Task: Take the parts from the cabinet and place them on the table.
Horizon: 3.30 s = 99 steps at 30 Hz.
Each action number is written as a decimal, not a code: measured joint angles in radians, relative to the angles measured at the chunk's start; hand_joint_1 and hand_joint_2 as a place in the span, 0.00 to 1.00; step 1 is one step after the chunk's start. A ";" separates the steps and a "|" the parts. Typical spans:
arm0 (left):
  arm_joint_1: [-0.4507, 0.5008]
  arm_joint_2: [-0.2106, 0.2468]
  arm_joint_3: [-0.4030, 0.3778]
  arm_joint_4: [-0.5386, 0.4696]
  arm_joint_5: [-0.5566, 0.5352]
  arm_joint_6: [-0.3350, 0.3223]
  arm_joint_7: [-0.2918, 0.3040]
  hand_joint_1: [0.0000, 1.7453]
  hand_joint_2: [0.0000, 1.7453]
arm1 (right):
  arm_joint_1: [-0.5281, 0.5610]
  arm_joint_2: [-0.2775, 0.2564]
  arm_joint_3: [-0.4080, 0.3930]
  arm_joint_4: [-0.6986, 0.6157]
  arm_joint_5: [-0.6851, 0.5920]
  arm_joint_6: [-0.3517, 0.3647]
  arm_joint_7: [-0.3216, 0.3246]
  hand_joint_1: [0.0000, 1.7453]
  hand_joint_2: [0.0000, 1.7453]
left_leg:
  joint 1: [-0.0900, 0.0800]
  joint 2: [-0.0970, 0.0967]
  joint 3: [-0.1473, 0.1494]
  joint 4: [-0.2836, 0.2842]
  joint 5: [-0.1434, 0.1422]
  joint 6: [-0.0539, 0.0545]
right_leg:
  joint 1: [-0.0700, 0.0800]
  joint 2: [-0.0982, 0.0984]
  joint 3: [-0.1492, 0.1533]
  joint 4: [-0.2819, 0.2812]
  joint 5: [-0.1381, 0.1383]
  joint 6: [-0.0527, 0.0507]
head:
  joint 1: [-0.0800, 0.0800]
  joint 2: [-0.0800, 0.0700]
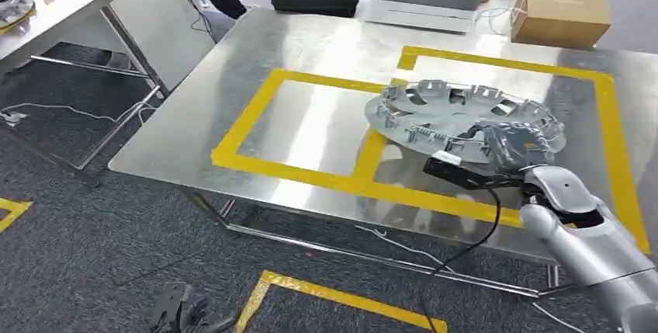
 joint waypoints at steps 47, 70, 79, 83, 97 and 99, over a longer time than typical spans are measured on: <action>0.061 -0.003 0.112 -0.008 0.037 0.029 -0.029 0.00 1.00 | 0.421 0.152 -0.552 -0.426 -0.013 -0.117 0.091 1.00 1.00 | 0.013 0.002 -0.047 -0.099 0.101 0.013 | -0.009 -0.007 0.064 -0.013 -0.059 0.047 | 0.007 0.000; 0.007 -0.003 0.105 -0.008 -0.058 -0.023 -0.002 0.00 1.00 | -0.013 0.076 -0.470 0.238 -0.136 0.139 0.025 1.00 1.00 | 0.013 0.004 -0.046 -0.099 0.107 0.013 | -0.009 -0.005 0.065 -0.013 -0.054 0.048 | 0.006 0.000; 0.002 -0.003 0.104 -0.008 -0.064 -0.023 -0.002 0.00 1.00 | -0.080 0.070 -0.455 0.365 -0.150 0.128 0.012 1.00 1.00 | 0.013 0.004 -0.046 -0.099 0.107 0.013 | -0.009 -0.005 0.065 -0.013 -0.053 0.048 | 0.007 0.000; 0.001 -0.003 0.104 -0.008 -0.064 -0.023 -0.002 0.00 1.00 | -0.089 0.069 -0.448 0.383 -0.150 0.128 0.012 1.00 1.00 | 0.013 0.004 -0.046 -0.099 0.107 0.014 | -0.009 -0.005 0.064 -0.014 -0.053 0.048 | 0.007 0.000; 0.001 -0.003 0.104 -0.008 -0.064 -0.024 -0.002 0.00 1.00 | -0.098 0.067 -0.444 0.408 -0.160 0.116 -0.005 1.00 1.00 | 0.013 0.004 -0.045 -0.099 0.108 0.015 | -0.009 -0.005 0.064 -0.014 -0.051 0.048 | 0.006 0.000; 0.001 -0.003 0.104 -0.008 -0.065 -0.024 -0.002 0.00 1.00 | -0.097 0.067 -0.443 0.413 -0.165 0.108 -0.021 1.00 1.00 | 0.013 0.004 -0.045 -0.099 0.108 0.015 | -0.009 -0.005 0.064 -0.014 -0.051 0.048 | 0.007 0.000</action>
